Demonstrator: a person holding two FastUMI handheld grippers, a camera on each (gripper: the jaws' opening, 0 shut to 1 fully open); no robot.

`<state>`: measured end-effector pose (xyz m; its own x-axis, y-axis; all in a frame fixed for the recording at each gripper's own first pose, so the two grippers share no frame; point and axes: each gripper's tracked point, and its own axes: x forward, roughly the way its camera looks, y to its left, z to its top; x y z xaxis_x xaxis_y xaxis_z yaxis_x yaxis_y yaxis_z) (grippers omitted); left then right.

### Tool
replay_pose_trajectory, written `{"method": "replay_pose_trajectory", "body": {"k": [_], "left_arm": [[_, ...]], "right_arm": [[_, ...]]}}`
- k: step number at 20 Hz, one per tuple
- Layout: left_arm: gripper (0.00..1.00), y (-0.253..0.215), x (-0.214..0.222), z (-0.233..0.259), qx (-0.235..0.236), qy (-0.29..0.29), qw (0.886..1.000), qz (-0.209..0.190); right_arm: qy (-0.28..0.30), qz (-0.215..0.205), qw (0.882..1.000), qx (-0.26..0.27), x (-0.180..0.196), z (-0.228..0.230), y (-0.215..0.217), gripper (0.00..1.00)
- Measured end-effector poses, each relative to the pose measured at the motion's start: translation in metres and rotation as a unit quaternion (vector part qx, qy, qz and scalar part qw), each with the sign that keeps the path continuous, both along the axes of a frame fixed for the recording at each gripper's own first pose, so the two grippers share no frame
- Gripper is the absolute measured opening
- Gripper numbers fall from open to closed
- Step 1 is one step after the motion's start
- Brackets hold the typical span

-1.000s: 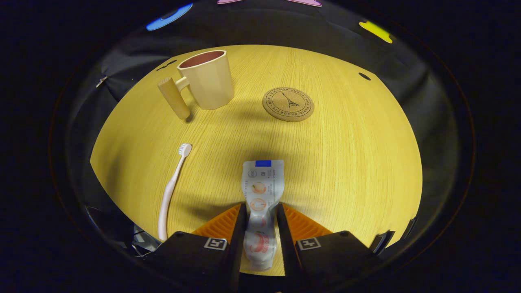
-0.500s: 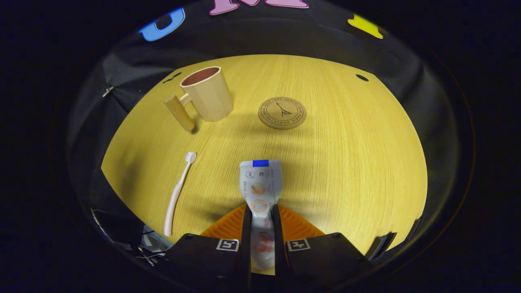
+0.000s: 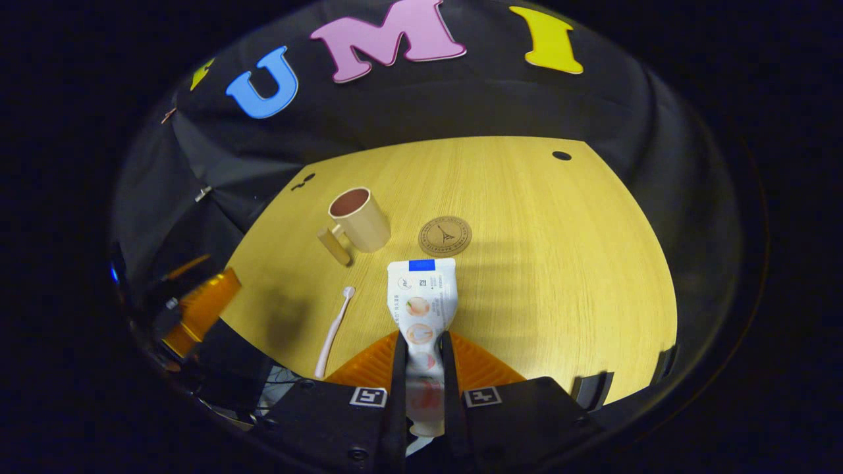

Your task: Put the toothbrush and toothpaste on the desktop into the cup, then pick up the cup and place it on the coaster on the desktop.

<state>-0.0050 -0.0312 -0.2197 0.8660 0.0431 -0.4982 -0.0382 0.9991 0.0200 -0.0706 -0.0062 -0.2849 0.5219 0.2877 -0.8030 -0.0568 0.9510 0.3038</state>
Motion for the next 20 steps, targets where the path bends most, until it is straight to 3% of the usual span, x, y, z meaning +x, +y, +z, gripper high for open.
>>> {"method": "replay_pose_trajectory", "body": {"k": [9, 12, 13, 14, 17, 20], "left_arm": [[0.95, -0.033, 0.014, -0.099, 0.005, 0.105, 0.994, -0.018], [0.89, -0.037, 0.020, -0.120, -0.002, 0.133, 0.991, -0.015], [0.87, -0.037, 0.021, -0.127, -0.003, 0.141, 0.990, -0.013], [0.86, -0.038, 0.023, -0.131, -0.004, 0.148, 0.989, -0.010], [0.87, -0.039, 0.026, -0.140, -0.011, 0.167, 0.986, -0.008], [0.73, -0.039, 0.025, -0.149, -0.012, 0.188, 0.982, -0.004]], "right_arm": [[-0.039, -0.027, 0.999, -0.026, 0.009, 0.033, -0.062, 0.27], [-0.039, -0.030, 0.998, -0.032, 0.011, 0.029, -0.077, 0.27], [-0.038, -0.032, 0.998, -0.031, 0.011, 0.028, -0.081, 0.22], [-0.035, -0.036, 0.998, -0.029, 0.011, 0.027, -0.085, 0.27], [-0.031, -0.037, 0.998, -0.031, 0.010, 0.021, -0.095, 0.27], [-0.027, -0.041, 0.998, -0.025, 0.010, 0.020, -0.102, 0.28]]}}
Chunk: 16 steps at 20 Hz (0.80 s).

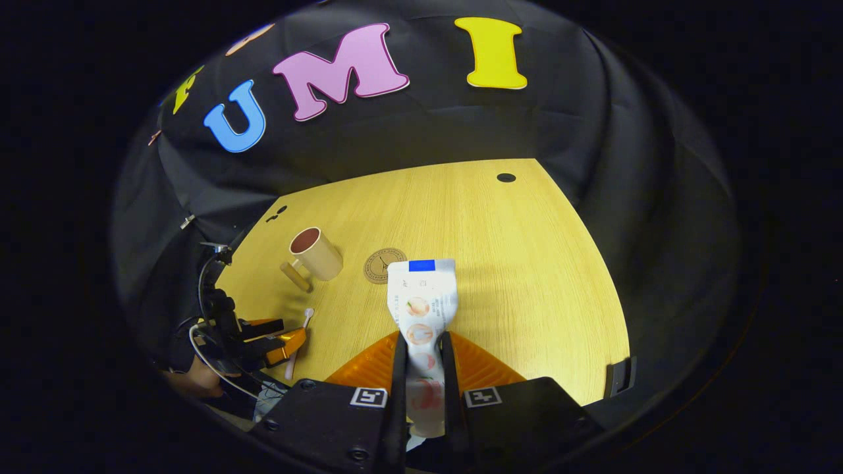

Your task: Put the toothbrush and toothpaste on the desktop into the cup, then pick up the cup and place it on the coaster on the desktop.

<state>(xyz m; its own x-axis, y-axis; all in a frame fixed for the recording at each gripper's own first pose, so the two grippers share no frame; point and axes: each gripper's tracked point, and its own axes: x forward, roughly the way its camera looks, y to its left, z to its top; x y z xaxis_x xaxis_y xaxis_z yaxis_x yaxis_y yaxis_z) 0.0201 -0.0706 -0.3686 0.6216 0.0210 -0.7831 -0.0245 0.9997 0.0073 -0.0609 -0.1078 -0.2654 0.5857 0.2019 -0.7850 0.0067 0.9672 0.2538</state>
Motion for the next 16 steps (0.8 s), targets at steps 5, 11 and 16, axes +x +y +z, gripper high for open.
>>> {"method": "replay_pose_trajectory", "body": {"k": [5, 11, 16], "left_arm": [[0.60, -0.002, -0.003, -0.013, 0.001, 0.023, 1.000, 0.001], [0.36, -0.007, -0.005, -0.018, -0.010, 0.047, 0.999, -0.007], [0.35, -0.008, -0.006, -0.018, -0.013, 0.039, 0.999, -0.018]], "right_arm": [[0.004, 0.001, 1.000, 0.002, 0.000, -0.002, -0.004, 0.27], [0.012, 0.006, 1.000, 0.011, -0.003, -0.006, -0.001, 0.28], [0.007, 0.009, 1.000, 0.016, -0.005, -0.002, 0.003, 0.27]]}}
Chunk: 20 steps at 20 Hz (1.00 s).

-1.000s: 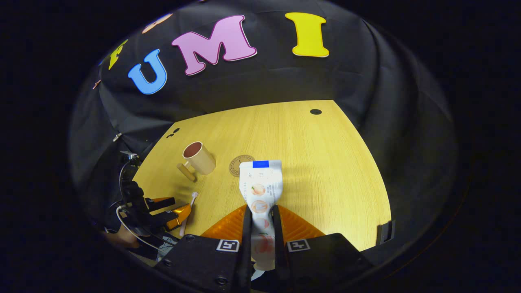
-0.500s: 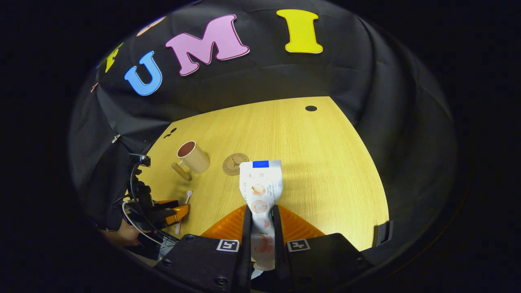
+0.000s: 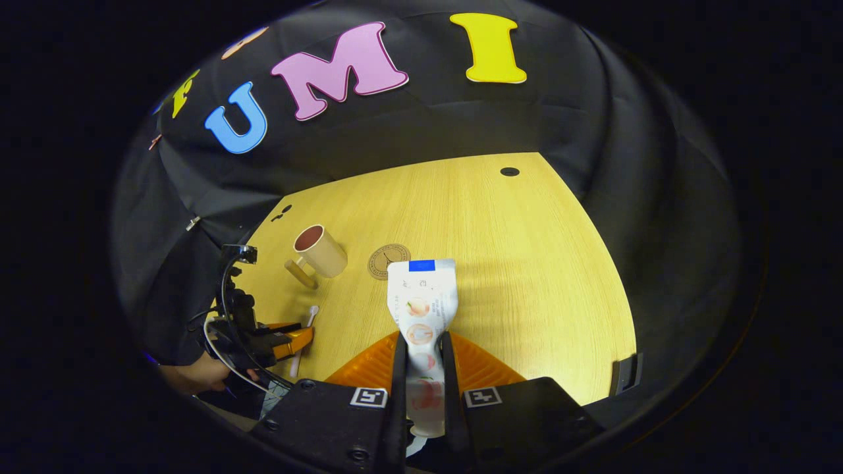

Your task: Put the toothbrush and toothpaste on the desktop into the cup, then pick up the cup and place it on the coaster on the desktop.

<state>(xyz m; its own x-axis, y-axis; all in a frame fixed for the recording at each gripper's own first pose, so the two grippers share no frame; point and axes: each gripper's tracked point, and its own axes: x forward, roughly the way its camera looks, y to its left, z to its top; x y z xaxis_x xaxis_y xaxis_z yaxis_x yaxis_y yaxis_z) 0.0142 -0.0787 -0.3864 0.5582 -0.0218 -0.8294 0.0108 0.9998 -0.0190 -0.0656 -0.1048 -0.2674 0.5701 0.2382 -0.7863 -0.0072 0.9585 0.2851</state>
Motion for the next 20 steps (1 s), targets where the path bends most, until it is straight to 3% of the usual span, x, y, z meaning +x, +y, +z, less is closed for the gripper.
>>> {"method": "replay_pose_trajectory", "body": {"k": [3, 5, 6, 8, 14, 16, 17, 18, 20], "left_arm": [[0.32, -0.001, 0.000, 0.000, -0.002, -0.005, 1.000, -0.002], [0.17, 0.001, 0.001, 0.002, -0.002, -0.008, 1.000, 0.007], [0.13, 0.001, 0.001, 0.001, 0.001, -0.010, 1.000, 0.003], [0.08, 0.000, 0.002, 0.001, 0.017, -0.013, 1.000, -0.022], [0.06, -0.010, -0.002, 0.019, 0.002, -0.028, 0.997, -0.069], [0.06, -0.014, -0.002, 0.043, -0.016, -0.054, 0.995, -0.077], [0.06, -0.015, -0.002, 0.059, -0.026, -0.069, 0.994, -0.079], [0.06, -0.014, -0.002, 0.076, -0.038, -0.086, 0.993, -0.077], [0.06, -0.009, -0.001, 0.114, -0.063, -0.124, 0.988, -0.069]], "right_arm": [[-0.001, -0.004, 1.000, 0.001, -0.002, 0.003, 0.004, 0.28], [-0.002, -0.006, 1.000, 0.000, -0.004, 0.003, 0.004, 0.23], [-0.002, -0.008, 1.000, -0.002, -0.005, 0.005, 0.004, 0.28], [-0.006, -0.013, 1.000, -0.003, -0.005, 0.007, 0.005, 0.27], [-0.023, -0.022, 0.999, 0.005, -0.002, 0.017, 0.019, 0.27], [-0.039, -0.021, 0.999, 0.018, 0.003, 0.027, 0.032, 0.28], [-0.051, -0.019, 0.998, 0.025, 0.008, 0.033, 0.039, 0.23], [-0.067, -0.016, 0.997, 0.032, 0.015, 0.041, 0.048, 0.28], [-0.106, -0.006, 0.993, 0.047, 0.030, 0.062, 0.067, 0.28]]}}
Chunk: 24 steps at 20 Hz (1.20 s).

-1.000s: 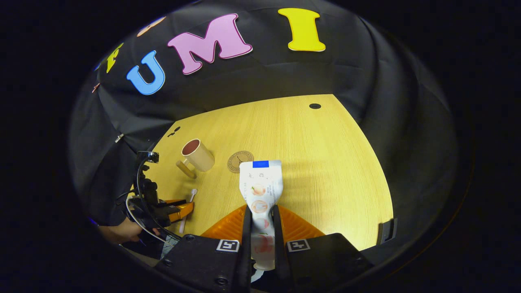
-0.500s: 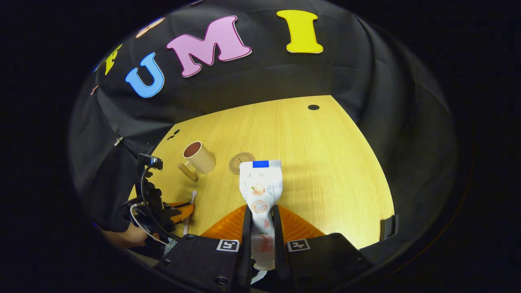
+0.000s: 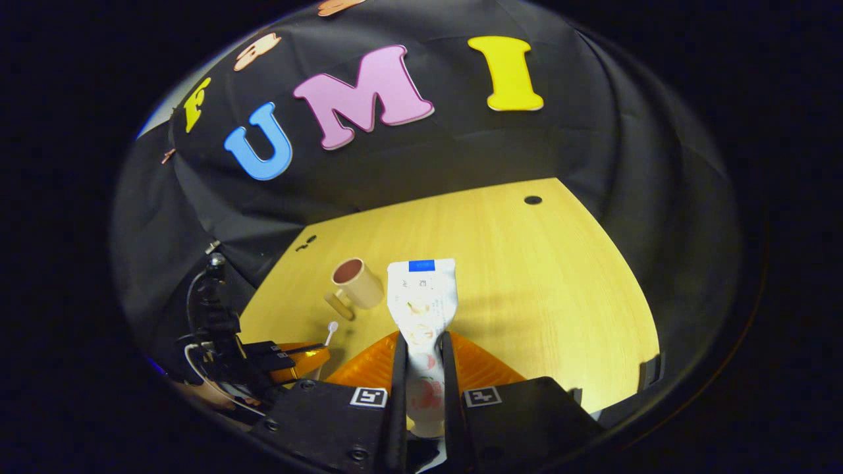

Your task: Put the toothbrush and toothpaste on the desktop into the cup, then pick up the cup and place it on the coaster on the desktop.

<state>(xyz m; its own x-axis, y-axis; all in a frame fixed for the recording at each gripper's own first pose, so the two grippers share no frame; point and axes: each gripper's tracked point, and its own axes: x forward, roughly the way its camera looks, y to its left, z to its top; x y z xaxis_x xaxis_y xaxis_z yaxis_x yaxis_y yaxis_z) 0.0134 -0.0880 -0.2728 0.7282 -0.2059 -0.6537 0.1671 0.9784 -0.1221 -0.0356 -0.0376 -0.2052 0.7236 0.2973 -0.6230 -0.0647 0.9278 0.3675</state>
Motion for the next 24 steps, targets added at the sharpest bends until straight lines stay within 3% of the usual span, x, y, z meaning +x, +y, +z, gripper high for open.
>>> {"method": "replay_pose_trajectory", "body": {"k": [5, 11, 19, 24], "left_arm": [[0.06, 0.037, 0.004, 0.094, -0.060, -0.097, 0.992, 0.046], [0.06, 0.083, -0.002, 0.172, -0.081, -0.167, 0.980, 0.073], [0.06, 0.103, -0.015, 0.180, -0.076, -0.166, 0.979, 0.093], [0.06, 0.106, -0.024, 0.163, -0.071, -0.144, 0.980, 0.113]], "right_arm": [[-0.084, 0.026, 0.996, 0.034, 0.052, 0.044, 0.054, 0.23], [-0.134, 0.027, 0.987, 0.082, 0.137, 0.056, 0.107, 0.23], [-0.142, 0.055, 0.984, 0.096, 0.212, -0.011, 0.175, 0.23], [-0.122, 0.077, 0.986, 0.079, 0.227, -0.072, 0.207, 0.23]]}}
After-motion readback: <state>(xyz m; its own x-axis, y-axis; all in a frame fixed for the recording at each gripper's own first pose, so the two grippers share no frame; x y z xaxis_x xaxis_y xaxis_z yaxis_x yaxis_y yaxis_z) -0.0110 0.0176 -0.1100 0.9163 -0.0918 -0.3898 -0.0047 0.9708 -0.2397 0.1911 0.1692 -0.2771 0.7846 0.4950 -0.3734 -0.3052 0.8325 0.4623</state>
